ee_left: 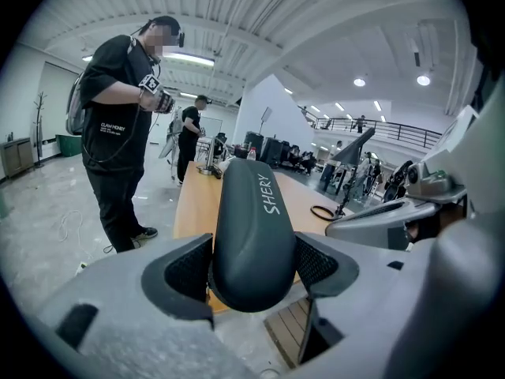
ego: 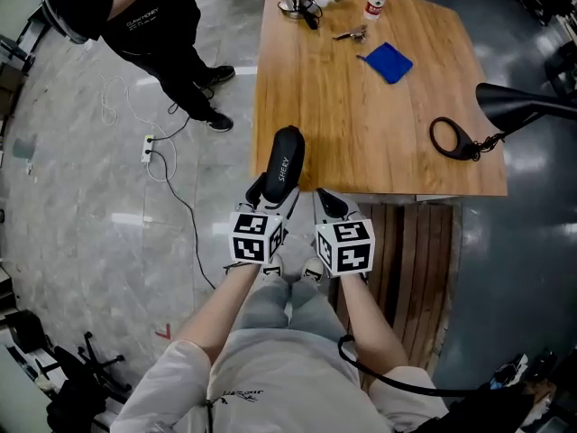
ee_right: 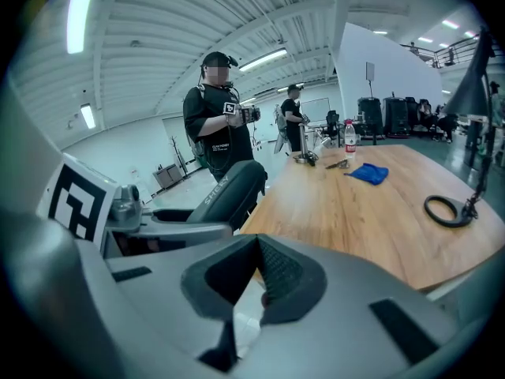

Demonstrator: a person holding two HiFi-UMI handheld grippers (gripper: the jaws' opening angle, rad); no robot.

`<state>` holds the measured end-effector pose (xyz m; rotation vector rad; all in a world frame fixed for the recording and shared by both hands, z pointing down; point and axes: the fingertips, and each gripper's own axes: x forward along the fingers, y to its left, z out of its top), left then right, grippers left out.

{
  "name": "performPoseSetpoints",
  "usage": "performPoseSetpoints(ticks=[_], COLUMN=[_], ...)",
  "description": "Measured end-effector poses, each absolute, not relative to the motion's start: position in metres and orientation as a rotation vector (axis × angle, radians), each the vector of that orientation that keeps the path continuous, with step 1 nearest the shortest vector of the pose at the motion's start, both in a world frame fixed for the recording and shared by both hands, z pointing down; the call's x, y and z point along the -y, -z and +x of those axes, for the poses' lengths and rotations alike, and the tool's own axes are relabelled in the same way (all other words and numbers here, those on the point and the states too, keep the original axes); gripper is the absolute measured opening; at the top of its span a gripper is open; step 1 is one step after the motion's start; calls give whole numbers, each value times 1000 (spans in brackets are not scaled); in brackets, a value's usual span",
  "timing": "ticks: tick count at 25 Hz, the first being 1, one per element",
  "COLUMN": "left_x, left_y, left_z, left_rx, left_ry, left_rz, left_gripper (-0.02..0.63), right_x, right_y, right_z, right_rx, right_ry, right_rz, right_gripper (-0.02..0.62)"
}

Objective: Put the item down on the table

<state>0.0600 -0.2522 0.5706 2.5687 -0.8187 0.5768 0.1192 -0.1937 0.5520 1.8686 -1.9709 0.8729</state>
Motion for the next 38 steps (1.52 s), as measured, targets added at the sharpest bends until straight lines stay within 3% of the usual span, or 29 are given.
performPoseSetpoints(ticks=[19,38], left_x=[322,328], left_y=[-690,-728], left_z=[111,137], left_rx=[807,724], left_ry=[-792,-955], left_rz=[2446,2402], left_gripper=[324,324], right_x=[242,238], right_y=[-641,-656], right_z=[155,161], right_rx=[1922,1917], right_ry=[-961,-997], right_rz=[1835,1841], right_gripper=[5,5])
